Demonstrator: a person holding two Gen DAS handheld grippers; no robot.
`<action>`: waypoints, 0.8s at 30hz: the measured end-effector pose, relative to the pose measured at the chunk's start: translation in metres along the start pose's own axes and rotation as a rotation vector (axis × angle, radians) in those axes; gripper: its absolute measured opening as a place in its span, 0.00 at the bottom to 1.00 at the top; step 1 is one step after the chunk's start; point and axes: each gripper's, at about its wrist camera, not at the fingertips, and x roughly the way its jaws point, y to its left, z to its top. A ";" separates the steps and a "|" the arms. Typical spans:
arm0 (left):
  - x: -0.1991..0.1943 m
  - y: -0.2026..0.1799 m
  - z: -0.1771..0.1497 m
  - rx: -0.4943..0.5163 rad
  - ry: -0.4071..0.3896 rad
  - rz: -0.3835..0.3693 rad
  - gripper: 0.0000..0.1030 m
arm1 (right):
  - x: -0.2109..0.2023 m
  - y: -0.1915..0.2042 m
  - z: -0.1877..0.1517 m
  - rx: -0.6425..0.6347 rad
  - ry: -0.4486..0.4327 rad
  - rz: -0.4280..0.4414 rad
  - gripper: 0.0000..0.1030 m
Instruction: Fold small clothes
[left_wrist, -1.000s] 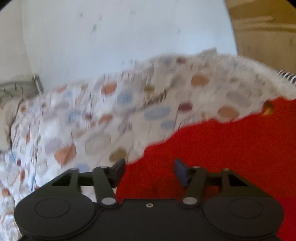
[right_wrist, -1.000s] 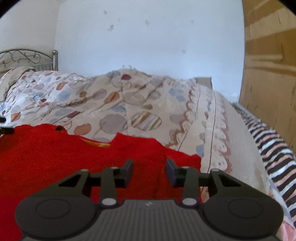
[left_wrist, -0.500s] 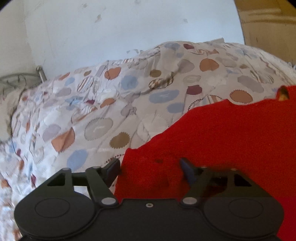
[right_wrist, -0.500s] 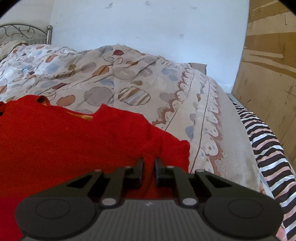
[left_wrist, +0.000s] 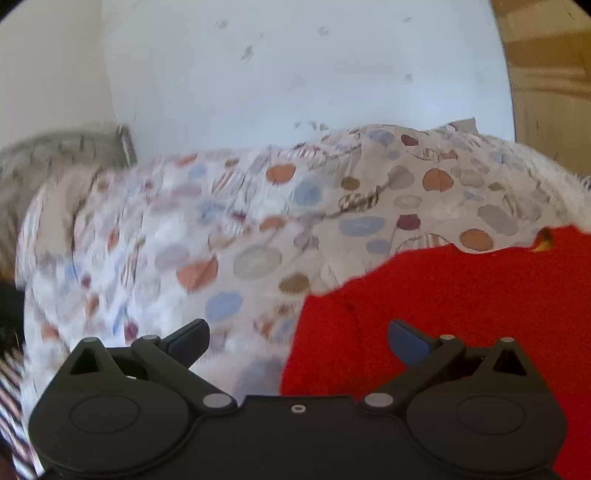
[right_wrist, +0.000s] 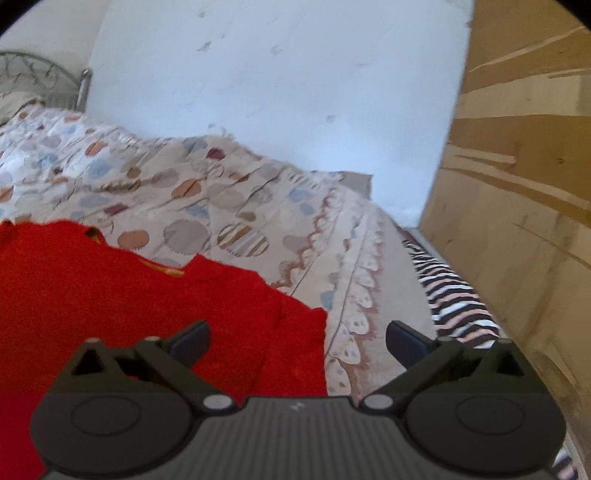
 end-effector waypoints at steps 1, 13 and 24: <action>-0.006 0.005 -0.003 -0.033 0.021 -0.009 0.99 | -0.008 0.003 0.000 0.018 -0.011 0.015 1.00; -0.048 0.044 -0.069 -0.256 0.186 0.025 0.99 | -0.063 0.081 -0.003 0.039 -0.069 0.203 1.00; -0.064 0.043 -0.065 -0.227 0.215 0.112 0.99 | -0.061 0.114 0.000 0.033 -0.050 0.222 1.00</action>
